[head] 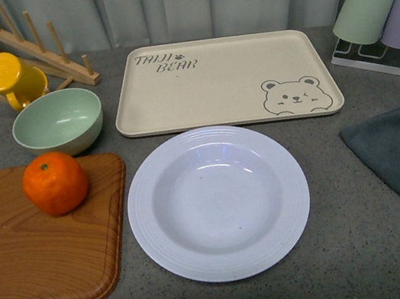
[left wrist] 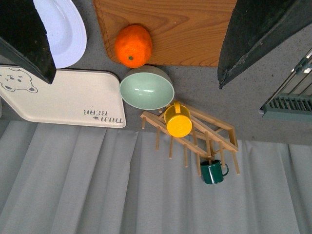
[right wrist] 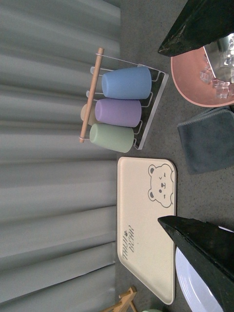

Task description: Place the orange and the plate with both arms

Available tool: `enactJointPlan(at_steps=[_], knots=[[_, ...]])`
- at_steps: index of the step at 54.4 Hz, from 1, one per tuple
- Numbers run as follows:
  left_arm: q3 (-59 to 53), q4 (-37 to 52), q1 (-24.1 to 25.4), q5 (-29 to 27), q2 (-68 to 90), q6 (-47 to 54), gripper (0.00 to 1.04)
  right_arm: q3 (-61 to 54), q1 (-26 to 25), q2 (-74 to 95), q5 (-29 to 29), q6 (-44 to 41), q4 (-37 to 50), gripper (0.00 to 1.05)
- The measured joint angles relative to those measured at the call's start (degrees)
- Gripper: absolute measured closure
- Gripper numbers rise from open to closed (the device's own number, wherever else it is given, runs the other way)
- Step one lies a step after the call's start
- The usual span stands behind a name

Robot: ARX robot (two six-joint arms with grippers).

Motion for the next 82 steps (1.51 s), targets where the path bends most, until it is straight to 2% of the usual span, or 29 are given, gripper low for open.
enactJointPlan(at_steps=[82], knots=[[0.0, 0.0, 0.0, 0.0, 0.0, 0.0, 0.06, 0.0, 0.0, 0.0, 0.0, 0.0, 0.0, 0.09]])
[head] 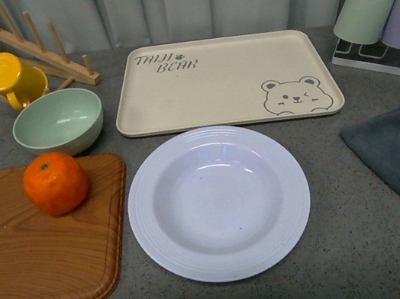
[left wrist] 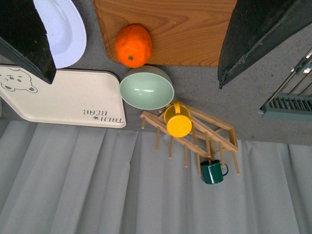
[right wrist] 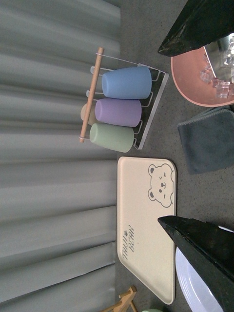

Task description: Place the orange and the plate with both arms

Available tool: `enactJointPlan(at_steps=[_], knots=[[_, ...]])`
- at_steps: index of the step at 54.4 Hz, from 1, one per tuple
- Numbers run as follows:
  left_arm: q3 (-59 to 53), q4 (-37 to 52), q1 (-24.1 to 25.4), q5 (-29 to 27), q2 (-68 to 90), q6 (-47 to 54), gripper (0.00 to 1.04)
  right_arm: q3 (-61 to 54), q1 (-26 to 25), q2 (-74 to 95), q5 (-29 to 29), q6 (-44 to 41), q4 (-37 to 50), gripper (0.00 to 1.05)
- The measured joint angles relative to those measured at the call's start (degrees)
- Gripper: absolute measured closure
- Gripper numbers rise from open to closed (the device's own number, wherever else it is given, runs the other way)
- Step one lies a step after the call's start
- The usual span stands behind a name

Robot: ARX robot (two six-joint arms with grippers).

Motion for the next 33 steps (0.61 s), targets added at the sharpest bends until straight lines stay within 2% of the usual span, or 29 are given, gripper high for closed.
enactJointPlan(at_steps=[12, 14, 15, 17, 19, 25, 31, 33], knots=[[0.0, 0.0, 0.0, 0.0, 0.0, 0.0, 0.06, 0.0, 0.02, 0.02, 0.0, 0.0, 0.0, 0.09], [0.92, -3.1, -2.16, -7.58, 1.53, -1.9, 0.06, 0.0, 0.0, 0.0, 0.0, 0.0, 0.0, 0.09], [1.88, -5.9, -4.11, -13.33, 3.76, -4.0, 0.06, 0.0, 0.0, 0.0, 0.0, 0.0, 0.0, 0.09], [2.23, -6.99, -5.73, -20.33, 7.63, -7.06, 0.06, 0.0, 0.02, 0.0, 0.11, 0.02, 0.0, 0.09], [2.27, -5.35, -5.88, -22.86, 11.3, -8.02, 0.06, 0.0, 0.0, 0.0, 0.04, -0.02, 0.0, 0.09], [4.57, 3.21, -3.72, -20.96, 23.43, -10.16, 0.06, 0.0, 0.0, 0.0, -0.02, -0.02, 0.0, 0.09], [7.5, 13.77, -4.17, -18.27, 37.4, -10.69, 0.06, 0.0, 0.0, 0.0, 0.02, -0.02, 0.0, 0.09], [9.53, 18.82, -4.76, -15.78, 43.87, -11.8, 0.06, 0.0, 0.0, 0.0, 0.04, -0.02, 0.0, 0.09]])
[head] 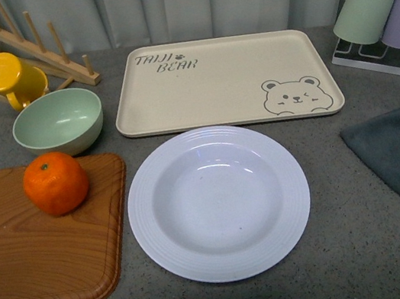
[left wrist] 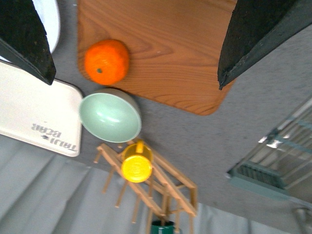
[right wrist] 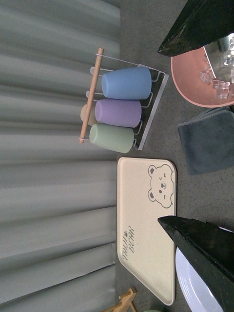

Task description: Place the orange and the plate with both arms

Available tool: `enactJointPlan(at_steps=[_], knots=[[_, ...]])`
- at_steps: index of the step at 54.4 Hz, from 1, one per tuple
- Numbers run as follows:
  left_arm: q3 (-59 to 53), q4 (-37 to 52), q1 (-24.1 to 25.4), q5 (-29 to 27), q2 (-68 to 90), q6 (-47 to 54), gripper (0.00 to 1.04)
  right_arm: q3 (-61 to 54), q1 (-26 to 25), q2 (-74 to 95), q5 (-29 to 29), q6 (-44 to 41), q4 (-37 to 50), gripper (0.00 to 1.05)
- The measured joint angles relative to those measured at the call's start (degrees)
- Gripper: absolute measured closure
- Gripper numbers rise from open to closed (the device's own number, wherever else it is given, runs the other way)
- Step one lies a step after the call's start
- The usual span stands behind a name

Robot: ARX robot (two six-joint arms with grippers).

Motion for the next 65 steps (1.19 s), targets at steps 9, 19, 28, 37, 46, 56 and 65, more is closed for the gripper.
enactJointPlan(at_steps=[9, 19, 28, 37, 46, 56, 65], knots=[[9.38, 10.01, -2.56, 5.79, 25.57, -1.99, 0.06, 0.0, 0.0, 0.0, -0.02, 0.0, 0.0, 0.09], [15.91, 13.49, -4.39, 8.2, 41.48, -1.99, 0.06, 0.0, 0.0, 0.0, 0.0, 0.0, 0.0, 0.09], [19.96, 14.27, -6.21, 7.74, 51.19, -3.28, 0.06, 0.0, 0.0, 0.0, 0.0, 0.0, 0.0, 0.09], [23.17, 11.56, -6.08, 5.92, 55.6, -3.89, 0.06, 0.0, 0.0, 0.0, 0.0, 0.0, 0.0, 0.09], [25.0, 8.17, -5.27, 6.88, 57.53, -3.89, 0.06, 0.0, 0.02, 0.0, 0.0, 0.0, 0.0, 0.09], [27.04, 6.25, -5.2, 9.2, 59.8, -3.69, 0.06, 0.0, 0.02, 0.0, -0.02, 0.0, 0.0, 0.09], [28.94, 5.18, -5.2, 10.36, 61.86, -3.45, 0.06, 0.0, 0.02, 0.0, 0.0, 0.0, 0.0, 0.09]])
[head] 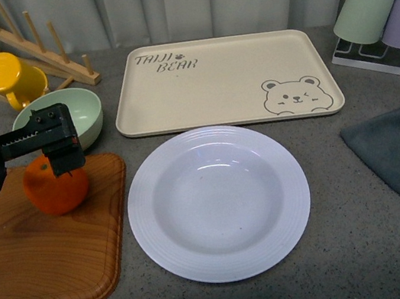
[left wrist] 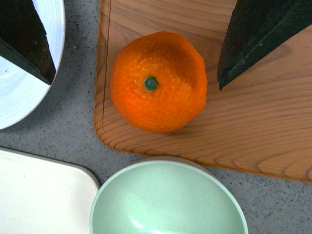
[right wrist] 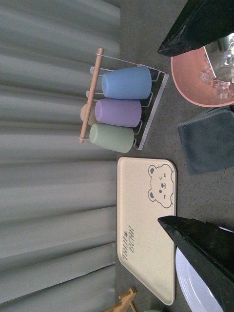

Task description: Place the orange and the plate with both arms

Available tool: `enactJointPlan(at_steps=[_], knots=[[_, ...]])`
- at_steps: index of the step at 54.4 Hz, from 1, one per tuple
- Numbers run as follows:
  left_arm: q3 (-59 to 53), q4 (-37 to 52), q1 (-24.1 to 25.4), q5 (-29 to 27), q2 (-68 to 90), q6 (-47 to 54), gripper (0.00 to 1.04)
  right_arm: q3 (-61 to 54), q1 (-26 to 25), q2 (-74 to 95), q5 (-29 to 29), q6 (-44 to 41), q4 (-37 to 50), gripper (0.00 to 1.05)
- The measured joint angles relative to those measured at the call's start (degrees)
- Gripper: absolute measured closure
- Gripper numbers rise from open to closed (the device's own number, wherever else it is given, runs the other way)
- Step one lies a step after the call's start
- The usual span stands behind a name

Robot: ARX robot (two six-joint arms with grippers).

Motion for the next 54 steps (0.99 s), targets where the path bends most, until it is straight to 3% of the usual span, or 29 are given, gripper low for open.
enactJointPlan(at_steps=[27, 39, 54], knots=[[4.61, -5.42, 1.09, 0.57, 5.88, 0.07, 0.06, 0.0, -0.02, 0.0, 0.0, 0.0, 0.0, 0.09], [4.72, -5.51, 1.14, 0.7, 6.25, 0.2, 0.38, 0.0, 0.0, 0.0, 0.0, 0.0, 0.0, 0.09], [4.46, -3.58, -0.13, 1.6, 4.96, 0.5, 0.46, 0.0, -0.02, 0.0, 0.0, 0.0, 0.0, 0.09]])
